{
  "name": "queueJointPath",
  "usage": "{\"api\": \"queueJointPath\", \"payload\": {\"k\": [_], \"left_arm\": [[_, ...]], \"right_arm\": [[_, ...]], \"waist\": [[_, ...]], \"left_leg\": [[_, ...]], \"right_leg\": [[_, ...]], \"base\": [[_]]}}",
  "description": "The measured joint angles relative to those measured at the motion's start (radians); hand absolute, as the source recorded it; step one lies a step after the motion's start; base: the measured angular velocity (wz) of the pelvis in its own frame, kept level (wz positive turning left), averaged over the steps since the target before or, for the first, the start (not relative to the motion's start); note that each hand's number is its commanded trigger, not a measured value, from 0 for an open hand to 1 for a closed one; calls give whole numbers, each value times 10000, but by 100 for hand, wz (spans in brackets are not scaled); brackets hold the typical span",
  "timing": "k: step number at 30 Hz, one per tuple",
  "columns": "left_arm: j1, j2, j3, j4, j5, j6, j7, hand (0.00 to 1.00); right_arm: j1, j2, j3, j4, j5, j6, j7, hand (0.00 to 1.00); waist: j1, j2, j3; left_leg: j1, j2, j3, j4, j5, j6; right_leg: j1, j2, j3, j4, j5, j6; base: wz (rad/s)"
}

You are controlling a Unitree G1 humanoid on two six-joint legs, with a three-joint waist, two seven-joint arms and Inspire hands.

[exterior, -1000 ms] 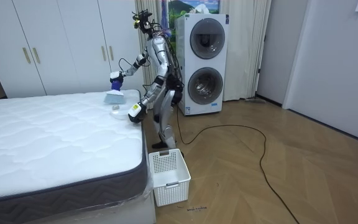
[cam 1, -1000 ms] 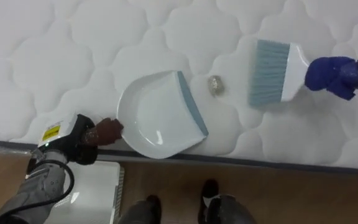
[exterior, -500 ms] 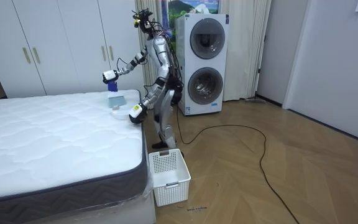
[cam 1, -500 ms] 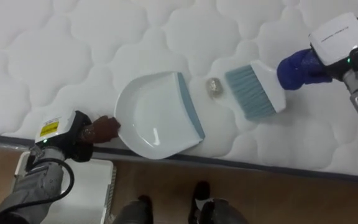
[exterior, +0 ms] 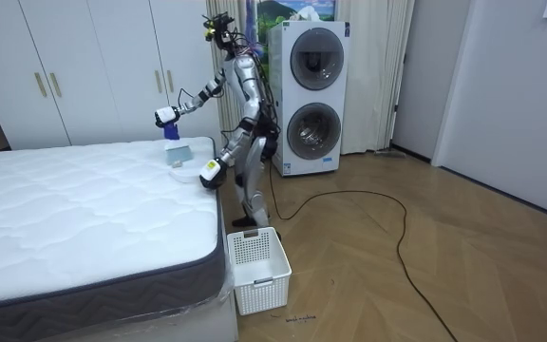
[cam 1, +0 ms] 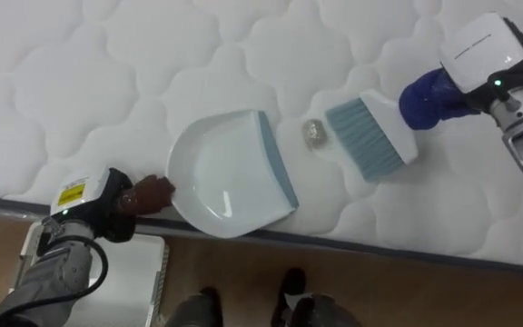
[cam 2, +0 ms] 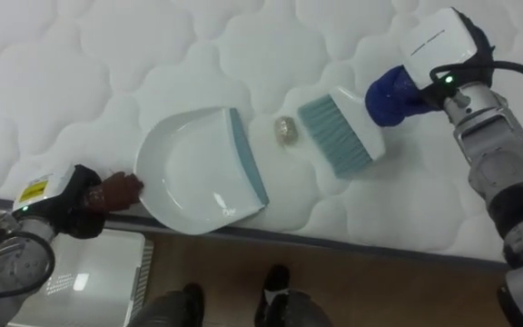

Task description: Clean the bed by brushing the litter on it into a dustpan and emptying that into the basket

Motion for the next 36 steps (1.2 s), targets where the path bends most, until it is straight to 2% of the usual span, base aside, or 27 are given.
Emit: {"api": "queueJointPath", "payload": {"k": [4,7,10,15,17,22,28,30,35,36], "left_arm": [[-1,-205,-28,122,10,127,79,100],[79,-244,-49,51,-9,196,83,100],[114,-410,-53,43,-76,322,92,100],[116,-412,-56,46,-107,432,135,100],[202,-415,-52,16,-105,494,268,100],[349,-415,5,-89,-131,531,365,100],[607,-414,-2,-124,-199,711,380,100],[656,-412,1,-228,-200,808,377,100],[682,-422,-93,-280,-186,833,378,100],[720,-427,-96,-293,-185,829,378,100]], "right_arm": [[277,20,13,-45,17,372,-7,100],[337,22,13,-15,91,467,-11,100],[534,56,22,-4,305,717,-4,100],[846,180,153,5,593,905,41,100],[1049,366,164,-118,629,1082,319,100],[1194,443,165,-360,673,1059,755,100],[1478,533,204,-1664,818,1062,1389,100],[1564,726,194,-2124,1093,1015,1473,100],[1700,2020,279,-2962,1202,642,1553,100],[1702,2108,366,-2998,1197,609,1570,100]], "waist": [[185,39,20],[196,179,70],[223,346,39],[232,353,41],[233,370,30],[216,404,10],[161,540,-85],[125,559,-97],[219,584,-115],[227,586,-116]], "left_leg": [[-15,-8,0,45,0,-1],[-11,6,2,52,5,-7],[30,12,-46,7,17,-23],[22,45,-52,-15,37,-61],[27,83,-49,-30,43,-75],[38,67,-45,-88,55,-95],[165,38,-164,-98,78,-138],[203,27,-160,-140,94,-169],[179,34,-241,-131,126,-258],[170,34,-250,-122,127,-260]], "right_leg": [[18,6,-1,-7,23,-34],[66,16,-57,-71,47,-65],[136,45,-87,-165,77,-67],[144,123,-83,-247,72,-82],[185,183,-79,-355,114,-105],[131,214,61,-355,120,-109],[199,314,150,-347,131,-143],[200,333,194,-345,144,-166],[167,347,144,-324,185,-254],[163,345,137,-316,184,-257]], "base": [[0],[0],[0],[-1],[-6],[-4],[-9],[-7],[2],[5]]}}
